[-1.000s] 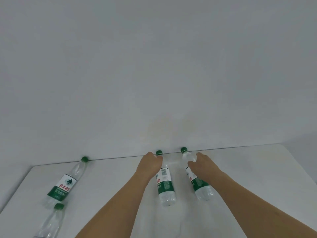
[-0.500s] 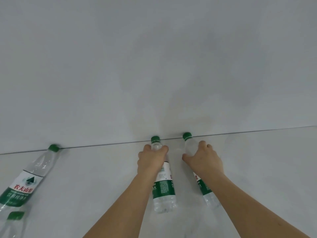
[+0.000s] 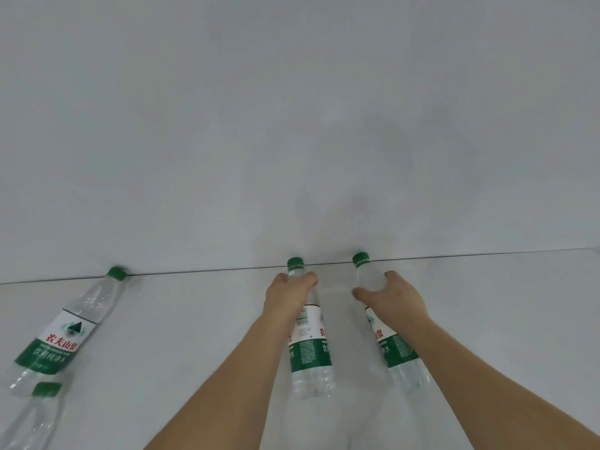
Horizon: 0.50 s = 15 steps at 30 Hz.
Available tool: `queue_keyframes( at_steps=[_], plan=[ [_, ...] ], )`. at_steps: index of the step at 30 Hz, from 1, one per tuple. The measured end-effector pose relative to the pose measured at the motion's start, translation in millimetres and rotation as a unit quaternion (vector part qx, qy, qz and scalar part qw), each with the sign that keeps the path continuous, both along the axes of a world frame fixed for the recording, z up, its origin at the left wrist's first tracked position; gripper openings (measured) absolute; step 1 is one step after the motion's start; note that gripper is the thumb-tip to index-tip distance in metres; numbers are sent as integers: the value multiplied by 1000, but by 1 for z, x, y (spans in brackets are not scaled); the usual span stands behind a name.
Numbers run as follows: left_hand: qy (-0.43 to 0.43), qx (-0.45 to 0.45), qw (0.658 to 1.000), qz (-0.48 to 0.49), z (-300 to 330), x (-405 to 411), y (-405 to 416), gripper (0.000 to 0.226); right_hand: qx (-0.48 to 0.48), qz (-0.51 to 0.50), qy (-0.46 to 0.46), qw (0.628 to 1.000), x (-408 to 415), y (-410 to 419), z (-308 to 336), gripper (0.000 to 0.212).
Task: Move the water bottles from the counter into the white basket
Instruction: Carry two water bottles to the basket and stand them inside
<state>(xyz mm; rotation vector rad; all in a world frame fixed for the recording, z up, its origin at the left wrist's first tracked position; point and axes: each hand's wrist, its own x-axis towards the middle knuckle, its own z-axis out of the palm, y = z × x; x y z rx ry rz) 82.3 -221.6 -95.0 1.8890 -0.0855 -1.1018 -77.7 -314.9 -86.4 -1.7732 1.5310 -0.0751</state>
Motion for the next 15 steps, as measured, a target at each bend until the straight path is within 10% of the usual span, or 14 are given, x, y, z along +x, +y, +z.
queue_keyframes(
  at_steps=[4, 15],
  plan=[
    [21, -86, 996, 7, 40, -14, 36, 25, 85, -47, -111, 989, -26, 10, 35, 76],
    [-228, -209, 951, 17, 214, -88, 104, 21, 31, 15, -267, 963, -75, 99, 182, 24]
  ],
)
